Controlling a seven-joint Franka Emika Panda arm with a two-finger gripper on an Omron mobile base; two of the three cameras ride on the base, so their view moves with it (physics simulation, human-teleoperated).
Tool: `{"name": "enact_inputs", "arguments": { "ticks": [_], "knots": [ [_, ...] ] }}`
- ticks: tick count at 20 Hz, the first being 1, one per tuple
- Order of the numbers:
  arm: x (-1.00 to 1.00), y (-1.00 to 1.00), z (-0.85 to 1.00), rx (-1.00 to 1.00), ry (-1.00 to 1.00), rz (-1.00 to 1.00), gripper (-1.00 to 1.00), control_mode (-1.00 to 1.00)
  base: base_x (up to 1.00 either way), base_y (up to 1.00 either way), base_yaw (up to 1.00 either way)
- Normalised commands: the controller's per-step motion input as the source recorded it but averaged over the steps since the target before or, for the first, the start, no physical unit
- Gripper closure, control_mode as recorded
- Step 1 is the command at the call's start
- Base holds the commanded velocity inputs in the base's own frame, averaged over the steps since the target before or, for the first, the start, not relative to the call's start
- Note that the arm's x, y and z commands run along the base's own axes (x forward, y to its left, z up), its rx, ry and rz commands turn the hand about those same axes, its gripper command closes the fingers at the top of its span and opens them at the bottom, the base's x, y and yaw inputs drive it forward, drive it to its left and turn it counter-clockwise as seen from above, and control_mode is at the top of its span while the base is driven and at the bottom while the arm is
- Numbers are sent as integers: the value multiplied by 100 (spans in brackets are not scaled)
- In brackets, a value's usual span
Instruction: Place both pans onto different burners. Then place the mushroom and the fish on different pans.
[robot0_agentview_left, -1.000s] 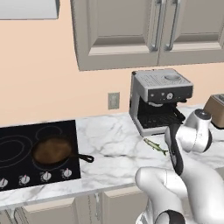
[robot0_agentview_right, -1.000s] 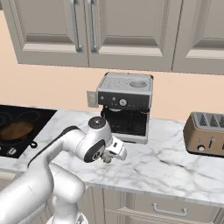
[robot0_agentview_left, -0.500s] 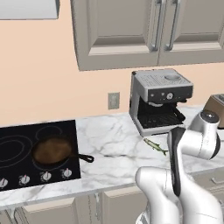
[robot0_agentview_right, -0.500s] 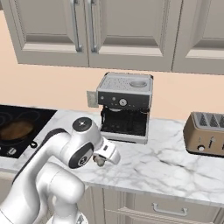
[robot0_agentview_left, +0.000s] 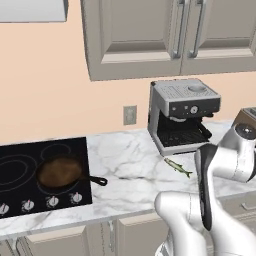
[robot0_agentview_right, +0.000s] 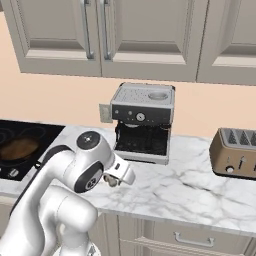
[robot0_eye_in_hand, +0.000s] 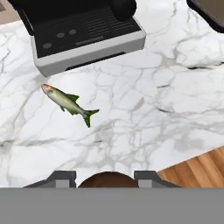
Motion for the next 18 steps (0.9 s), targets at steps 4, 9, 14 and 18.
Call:
{"name": "enact_inputs", "arguments": {
  "ticks": [4, 9, 14, 18],
  "knots": [
    [-19, 42, 2, -5, -2, 7, 100, -100, 0, 0, 0],
    [-3, 53, 0, -8, -1, 5, 100, -100, 0, 0, 0],
    [-4, 20, 0, -2, 0, 1, 100, 100, -13, 40, 0],
    [0, 0, 0, 0, 0, 0, 100, 100, -34, 64, 0]
  ]
}}
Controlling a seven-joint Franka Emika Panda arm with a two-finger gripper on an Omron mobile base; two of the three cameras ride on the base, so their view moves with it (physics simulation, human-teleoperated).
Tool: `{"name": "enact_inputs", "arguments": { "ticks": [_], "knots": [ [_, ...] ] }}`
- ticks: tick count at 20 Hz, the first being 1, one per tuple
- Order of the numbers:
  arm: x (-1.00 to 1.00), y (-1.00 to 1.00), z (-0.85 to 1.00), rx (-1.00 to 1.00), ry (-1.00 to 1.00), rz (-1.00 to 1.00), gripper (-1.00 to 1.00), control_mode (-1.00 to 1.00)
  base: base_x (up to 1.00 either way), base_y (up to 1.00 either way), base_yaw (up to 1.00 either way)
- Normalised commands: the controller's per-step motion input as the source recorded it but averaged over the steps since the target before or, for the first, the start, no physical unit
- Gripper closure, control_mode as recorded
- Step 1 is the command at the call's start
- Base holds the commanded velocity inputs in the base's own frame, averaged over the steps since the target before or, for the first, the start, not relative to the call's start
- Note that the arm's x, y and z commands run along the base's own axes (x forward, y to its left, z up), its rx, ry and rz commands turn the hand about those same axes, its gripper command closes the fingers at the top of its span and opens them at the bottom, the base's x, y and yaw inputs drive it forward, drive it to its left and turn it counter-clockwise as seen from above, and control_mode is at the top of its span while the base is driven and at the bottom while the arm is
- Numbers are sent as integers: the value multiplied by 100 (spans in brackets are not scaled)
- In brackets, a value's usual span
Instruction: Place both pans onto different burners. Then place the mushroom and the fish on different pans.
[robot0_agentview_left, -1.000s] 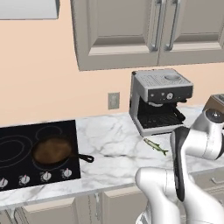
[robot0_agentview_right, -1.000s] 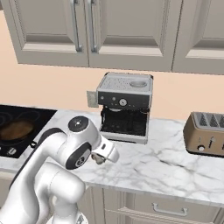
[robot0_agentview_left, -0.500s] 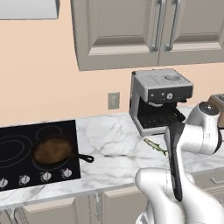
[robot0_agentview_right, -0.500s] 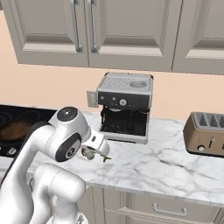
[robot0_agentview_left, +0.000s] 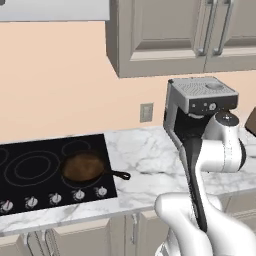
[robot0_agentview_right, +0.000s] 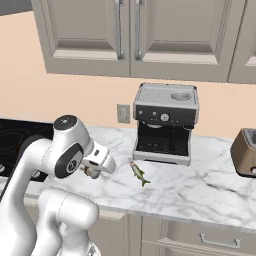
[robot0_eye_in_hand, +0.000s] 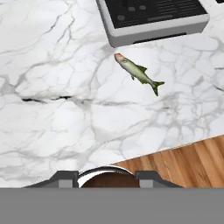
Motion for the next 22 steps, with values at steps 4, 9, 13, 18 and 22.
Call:
{"name": "enact_inputs", "arguments": {
  "ticks": [4, 9, 13, 18, 22],
  "knots": [
    [0, 0, 0, 0, 0, 0, 100, 100, -38, 61, 1],
    [0, 0, 0, 0, 0, 0, 100, 100, -17, 61, 6],
    [0, 0, 0, 0, 0, 0, 100, 100, 0, 61, 8],
    [0, 0, 0, 0, 0, 0, 100, 100, 0, 65, 5],
    [0, 0, 0, 0, 0, 0, 100, 100, 1, 49, 0]
  ]
}}
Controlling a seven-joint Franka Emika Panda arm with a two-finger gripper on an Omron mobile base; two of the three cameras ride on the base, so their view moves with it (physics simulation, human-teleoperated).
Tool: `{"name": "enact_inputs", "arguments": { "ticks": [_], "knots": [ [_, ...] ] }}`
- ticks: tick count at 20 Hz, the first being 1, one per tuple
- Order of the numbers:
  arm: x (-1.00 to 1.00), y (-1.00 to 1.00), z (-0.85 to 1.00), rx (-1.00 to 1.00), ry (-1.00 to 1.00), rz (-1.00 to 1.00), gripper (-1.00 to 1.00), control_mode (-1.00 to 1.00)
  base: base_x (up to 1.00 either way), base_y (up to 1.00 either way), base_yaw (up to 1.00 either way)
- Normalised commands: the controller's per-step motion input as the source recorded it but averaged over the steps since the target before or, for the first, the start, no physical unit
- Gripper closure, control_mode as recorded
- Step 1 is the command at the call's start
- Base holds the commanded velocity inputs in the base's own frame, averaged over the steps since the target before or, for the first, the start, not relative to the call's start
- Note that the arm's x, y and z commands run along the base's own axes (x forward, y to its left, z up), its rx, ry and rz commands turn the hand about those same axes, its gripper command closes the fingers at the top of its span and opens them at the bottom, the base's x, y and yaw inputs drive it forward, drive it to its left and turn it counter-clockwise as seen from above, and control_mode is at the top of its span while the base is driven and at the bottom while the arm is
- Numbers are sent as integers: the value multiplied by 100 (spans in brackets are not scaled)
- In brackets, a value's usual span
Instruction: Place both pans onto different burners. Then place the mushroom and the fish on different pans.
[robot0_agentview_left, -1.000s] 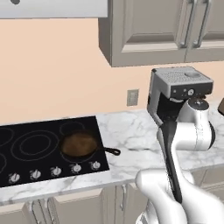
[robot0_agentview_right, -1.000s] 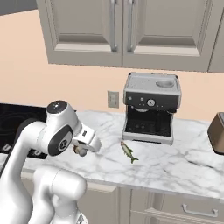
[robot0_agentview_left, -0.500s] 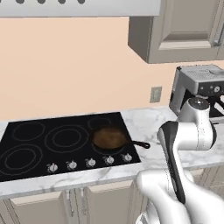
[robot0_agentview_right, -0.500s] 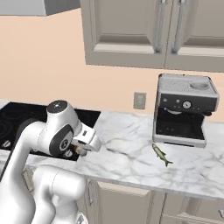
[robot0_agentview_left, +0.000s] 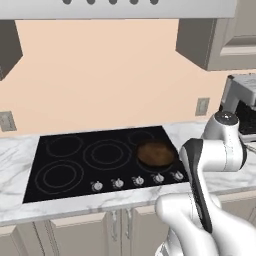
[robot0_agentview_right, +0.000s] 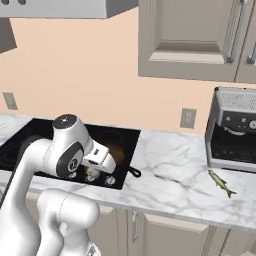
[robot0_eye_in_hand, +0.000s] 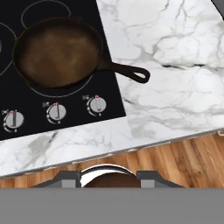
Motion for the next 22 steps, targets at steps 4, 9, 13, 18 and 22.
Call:
{"name": "enact_inputs", "arguments": {
  "ticks": [4, 9, 13, 18, 22],
  "knots": [
    [0, 0, 0, 0, 0, 0, 100, 100, 18, 46, -1],
    [0, 0, 0, 0, 0, 0, 100, 100, 22, 24, -1],
    [0, 0, 0, 0, 0, 0, 100, 100, 35, 3, -5],
    [0, 0, 0, 0, 0, 0, 100, 100, 33, 10, -5],
    [0, 0, 0, 0, 0, 0, 100, 100, 31, 17, -2]
  ]
}}
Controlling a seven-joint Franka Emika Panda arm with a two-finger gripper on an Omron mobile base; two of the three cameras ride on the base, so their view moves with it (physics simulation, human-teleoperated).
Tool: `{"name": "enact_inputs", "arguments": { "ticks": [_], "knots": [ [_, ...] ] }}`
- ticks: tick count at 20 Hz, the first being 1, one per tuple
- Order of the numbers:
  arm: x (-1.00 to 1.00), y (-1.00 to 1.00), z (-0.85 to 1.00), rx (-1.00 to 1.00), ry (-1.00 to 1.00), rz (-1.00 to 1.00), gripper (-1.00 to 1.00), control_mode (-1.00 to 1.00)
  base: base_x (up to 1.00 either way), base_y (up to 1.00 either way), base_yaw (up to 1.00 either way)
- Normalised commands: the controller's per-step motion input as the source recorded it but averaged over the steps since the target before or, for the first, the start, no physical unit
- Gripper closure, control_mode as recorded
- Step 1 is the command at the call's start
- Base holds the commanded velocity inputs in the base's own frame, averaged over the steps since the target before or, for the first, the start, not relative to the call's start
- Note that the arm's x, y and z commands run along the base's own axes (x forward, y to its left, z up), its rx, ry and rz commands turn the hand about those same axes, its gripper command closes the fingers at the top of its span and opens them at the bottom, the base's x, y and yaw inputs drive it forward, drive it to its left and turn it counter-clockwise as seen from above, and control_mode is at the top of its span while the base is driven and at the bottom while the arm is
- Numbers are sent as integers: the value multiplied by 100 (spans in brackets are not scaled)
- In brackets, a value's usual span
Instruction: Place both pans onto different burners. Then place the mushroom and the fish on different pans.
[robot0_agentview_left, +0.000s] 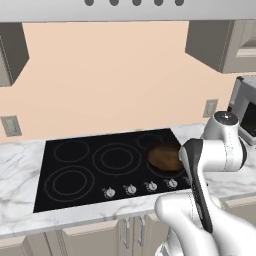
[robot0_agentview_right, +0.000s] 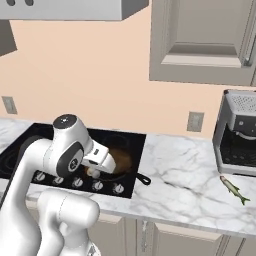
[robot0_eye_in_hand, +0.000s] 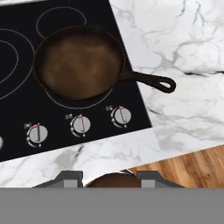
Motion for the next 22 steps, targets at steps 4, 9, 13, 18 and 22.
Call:
{"name": "enact_inputs", "arguments": {
  "ticks": [4, 9, 13, 18, 22],
  "knots": [
    [0, 0, 0, 0, 0, 0, 100, 100, 30, 21, -2],
    [29, 17, 0, -1, 0, -3, 100, -100, 15, 10, -2],
    [58, 21, -1, -1, 0, -4, 100, -100, 0, 0, 0],
    [58, 4, -8, 0, 0, -1, 100, -100, 0, 0, 0],
    [60, 6, -14, 0, 0, -1, 100, -100, 0, 0, 0]
  ]
}}
